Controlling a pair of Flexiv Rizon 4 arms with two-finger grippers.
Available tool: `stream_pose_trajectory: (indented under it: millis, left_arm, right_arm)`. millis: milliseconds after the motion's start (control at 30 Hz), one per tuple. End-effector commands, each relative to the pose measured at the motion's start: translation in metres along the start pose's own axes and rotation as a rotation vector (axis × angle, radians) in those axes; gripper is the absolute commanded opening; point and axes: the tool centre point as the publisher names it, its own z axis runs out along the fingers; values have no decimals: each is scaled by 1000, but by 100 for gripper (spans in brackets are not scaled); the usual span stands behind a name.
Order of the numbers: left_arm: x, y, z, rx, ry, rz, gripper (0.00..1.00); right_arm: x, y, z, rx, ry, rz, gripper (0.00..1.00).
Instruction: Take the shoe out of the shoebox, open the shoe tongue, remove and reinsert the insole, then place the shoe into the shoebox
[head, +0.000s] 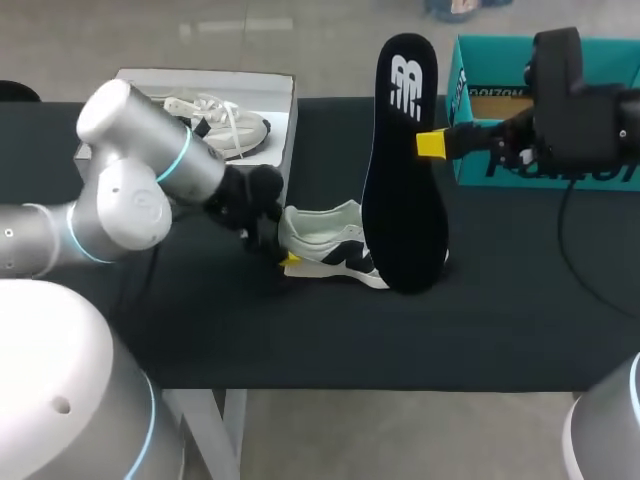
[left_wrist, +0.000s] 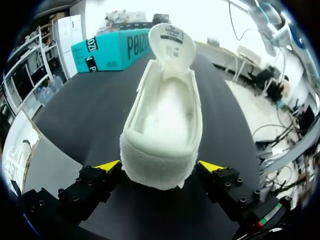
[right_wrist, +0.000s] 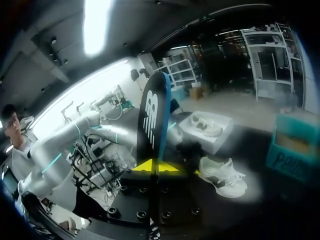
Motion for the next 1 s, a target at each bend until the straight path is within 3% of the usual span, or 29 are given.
stream_pose_trajectory:
  millis: [33, 433, 767, 900, 1000]
  left_arm:
    - [4, -1, -14, -66, 5, -5, 100]
    - [4, -1, -14, -66, 5, -5, 100]
    - [15, -6, -39, -546, 6, -43, 100]
    - [14, -11, -47, -623, -46, -16, 100]
    - [12, -12, -51, -624, -54, 30, 100]
  right_arm:
    - [-2, 2, 5, 2, 2, 1, 0]
    - [-2, 2, 5, 2, 2, 1, 0]
    - [-2, 2, 5, 2, 2, 1, 0]
    - [-2, 2, 5, 2, 2, 1, 0]
    - [-2, 2, 5, 2, 2, 1, 0]
